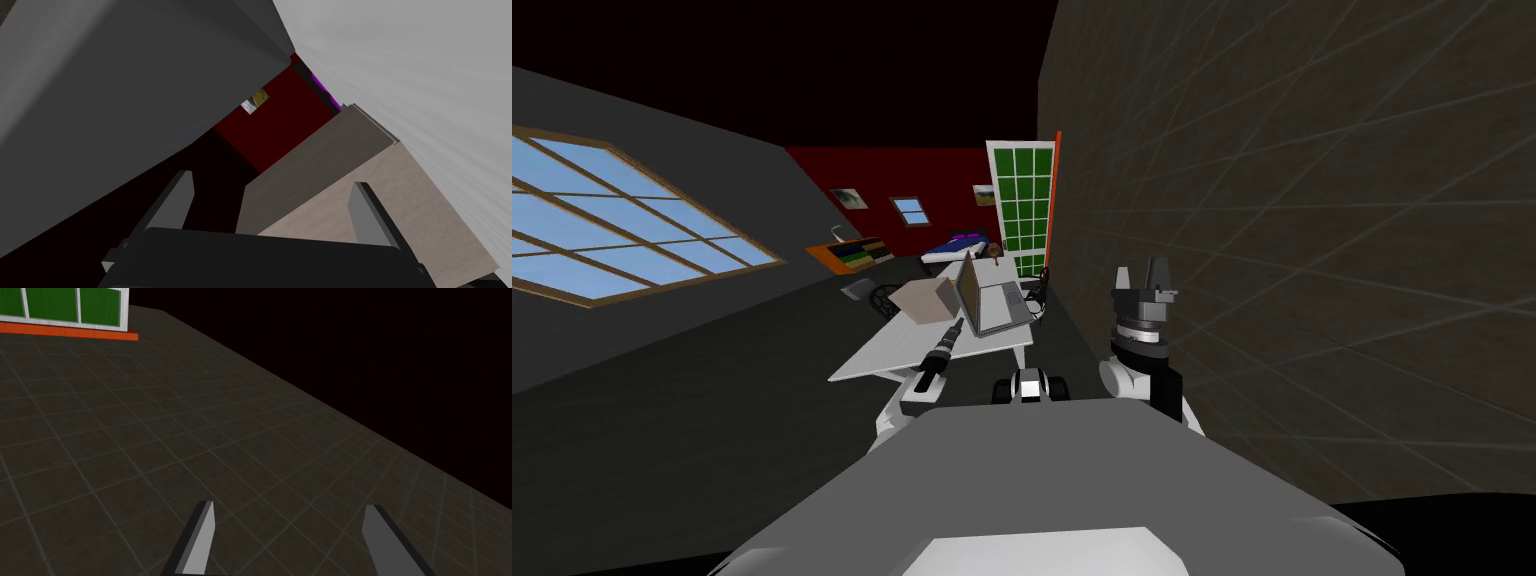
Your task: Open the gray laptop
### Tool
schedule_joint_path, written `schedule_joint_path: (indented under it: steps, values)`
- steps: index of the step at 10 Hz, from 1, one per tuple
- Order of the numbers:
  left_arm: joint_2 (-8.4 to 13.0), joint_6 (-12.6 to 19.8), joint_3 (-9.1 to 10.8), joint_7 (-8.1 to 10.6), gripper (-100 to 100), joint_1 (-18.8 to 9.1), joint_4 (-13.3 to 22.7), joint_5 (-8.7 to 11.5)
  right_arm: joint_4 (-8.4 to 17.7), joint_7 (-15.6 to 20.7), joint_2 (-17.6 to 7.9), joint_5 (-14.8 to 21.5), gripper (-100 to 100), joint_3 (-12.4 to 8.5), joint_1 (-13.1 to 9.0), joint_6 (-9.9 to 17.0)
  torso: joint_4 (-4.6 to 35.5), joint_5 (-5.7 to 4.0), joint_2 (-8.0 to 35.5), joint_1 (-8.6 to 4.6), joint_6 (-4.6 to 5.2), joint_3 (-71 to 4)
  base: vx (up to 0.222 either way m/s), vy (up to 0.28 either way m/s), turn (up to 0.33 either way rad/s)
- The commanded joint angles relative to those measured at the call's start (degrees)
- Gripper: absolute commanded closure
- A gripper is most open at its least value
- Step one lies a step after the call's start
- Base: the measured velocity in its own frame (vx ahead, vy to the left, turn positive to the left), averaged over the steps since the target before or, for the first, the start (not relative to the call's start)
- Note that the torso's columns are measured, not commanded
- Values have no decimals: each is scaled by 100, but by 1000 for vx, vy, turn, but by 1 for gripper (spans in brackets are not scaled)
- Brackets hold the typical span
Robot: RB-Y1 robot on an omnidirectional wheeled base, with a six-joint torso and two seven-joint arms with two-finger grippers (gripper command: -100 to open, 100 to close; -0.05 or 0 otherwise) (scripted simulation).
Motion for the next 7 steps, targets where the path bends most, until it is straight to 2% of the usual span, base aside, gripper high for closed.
schedule_joint_path:
  steps: [1, 3, 4, 5, 6, 7]
  values:
    - [0, -88, 384, 259, -100, -5, 167, -192, 0, 0, 0, 0, 0, -1, 1, 0, -3, 2, -10, 9, -7, -6, -33, -39, -155]
    - [49, -223, 745, 561, -100, 19, 376, -406, 0, 0, 0, 0, 0, 0, 1, 0, -5, 2, -16, 8, 0, -10, -37, -55, -350]
    - [49, -223, 814, 579, -100, 19, 376, -406, 0, 0, 0, 0, 0, 0, 0, 0, -4, 2, -13, 5, 3, -8, -33, -42, -73]
    - [73, -290, 1030, 739, -100, 31, 481, -513, 0, 0, 0, 0, 0, -1, 2, 0, -4, 3, -13, 13, -9, -8, -21, -46, -94]
    - [97, -357, 1186, 899, -100, 44, 586, -620, 0, 0, 0, 0, 0, -1, 1, 0, -4, 4, -15, 11, -1, -9, -26, -55, -364]
    - [97, -357, 1245, 899, -100, 44, 586, -620, 0, 0, 0, 0, 0, 0, 1, 0, -4, 2, -13, 6, 4, -8, -20, -37, -108]
